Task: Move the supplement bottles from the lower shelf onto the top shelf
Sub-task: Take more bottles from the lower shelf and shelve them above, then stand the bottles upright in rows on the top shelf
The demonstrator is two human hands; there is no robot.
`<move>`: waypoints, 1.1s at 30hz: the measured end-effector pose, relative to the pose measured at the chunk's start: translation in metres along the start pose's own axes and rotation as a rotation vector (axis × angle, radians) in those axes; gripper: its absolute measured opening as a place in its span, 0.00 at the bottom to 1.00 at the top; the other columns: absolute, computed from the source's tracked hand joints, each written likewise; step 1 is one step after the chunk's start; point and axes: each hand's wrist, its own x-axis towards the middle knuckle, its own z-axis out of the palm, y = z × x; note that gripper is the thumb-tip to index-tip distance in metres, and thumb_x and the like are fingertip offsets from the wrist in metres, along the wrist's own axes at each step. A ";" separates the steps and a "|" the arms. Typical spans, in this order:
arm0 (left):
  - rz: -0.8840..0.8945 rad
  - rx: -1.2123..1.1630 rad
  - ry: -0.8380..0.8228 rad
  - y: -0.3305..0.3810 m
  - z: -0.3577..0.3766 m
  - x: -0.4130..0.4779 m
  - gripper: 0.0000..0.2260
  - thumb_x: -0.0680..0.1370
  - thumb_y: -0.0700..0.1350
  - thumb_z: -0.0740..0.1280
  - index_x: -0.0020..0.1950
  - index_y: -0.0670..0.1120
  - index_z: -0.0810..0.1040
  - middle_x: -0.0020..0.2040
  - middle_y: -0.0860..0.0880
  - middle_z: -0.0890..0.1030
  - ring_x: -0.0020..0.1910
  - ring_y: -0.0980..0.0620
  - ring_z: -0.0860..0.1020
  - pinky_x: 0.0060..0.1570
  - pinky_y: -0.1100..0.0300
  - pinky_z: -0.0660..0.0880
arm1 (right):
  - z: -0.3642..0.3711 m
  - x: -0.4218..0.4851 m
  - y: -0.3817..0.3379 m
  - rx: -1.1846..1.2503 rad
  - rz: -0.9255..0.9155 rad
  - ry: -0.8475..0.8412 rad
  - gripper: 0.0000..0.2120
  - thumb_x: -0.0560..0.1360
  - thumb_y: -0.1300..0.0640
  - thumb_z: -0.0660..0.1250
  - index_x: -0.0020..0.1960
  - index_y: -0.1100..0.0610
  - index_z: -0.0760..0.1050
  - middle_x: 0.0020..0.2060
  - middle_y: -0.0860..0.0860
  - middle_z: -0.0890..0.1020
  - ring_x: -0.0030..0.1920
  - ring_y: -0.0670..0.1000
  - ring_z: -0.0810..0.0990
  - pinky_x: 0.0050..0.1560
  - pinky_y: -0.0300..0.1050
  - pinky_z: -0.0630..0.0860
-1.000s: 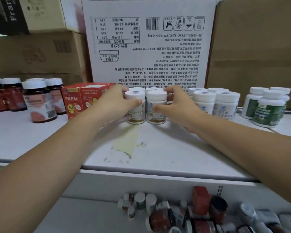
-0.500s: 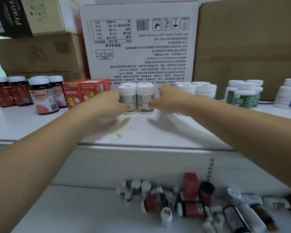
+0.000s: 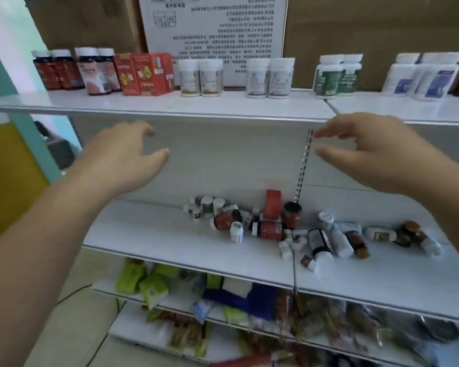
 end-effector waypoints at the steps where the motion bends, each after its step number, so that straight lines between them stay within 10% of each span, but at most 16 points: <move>1: -0.010 0.010 0.005 0.001 0.012 -0.019 0.25 0.77 0.58 0.66 0.70 0.47 0.73 0.67 0.41 0.76 0.65 0.37 0.74 0.63 0.43 0.72 | 0.008 -0.019 0.006 0.014 0.013 0.005 0.16 0.77 0.46 0.64 0.63 0.47 0.76 0.60 0.48 0.79 0.55 0.52 0.78 0.51 0.44 0.69; 17: -0.376 -0.295 -0.267 -0.060 0.239 -0.106 0.19 0.78 0.51 0.66 0.68 0.47 0.75 0.64 0.44 0.78 0.59 0.41 0.77 0.57 0.49 0.75 | 0.267 -0.086 0.058 0.225 0.405 -0.123 0.18 0.75 0.53 0.66 0.65 0.54 0.75 0.60 0.54 0.78 0.61 0.56 0.74 0.58 0.51 0.73; 33: -0.193 -0.364 -0.490 -0.133 0.390 0.124 0.22 0.80 0.45 0.64 0.74 0.42 0.67 0.71 0.40 0.71 0.68 0.40 0.71 0.64 0.52 0.68 | 0.456 0.095 0.039 0.486 0.632 -0.201 0.30 0.71 0.56 0.71 0.70 0.54 0.65 0.62 0.55 0.73 0.58 0.58 0.76 0.51 0.47 0.73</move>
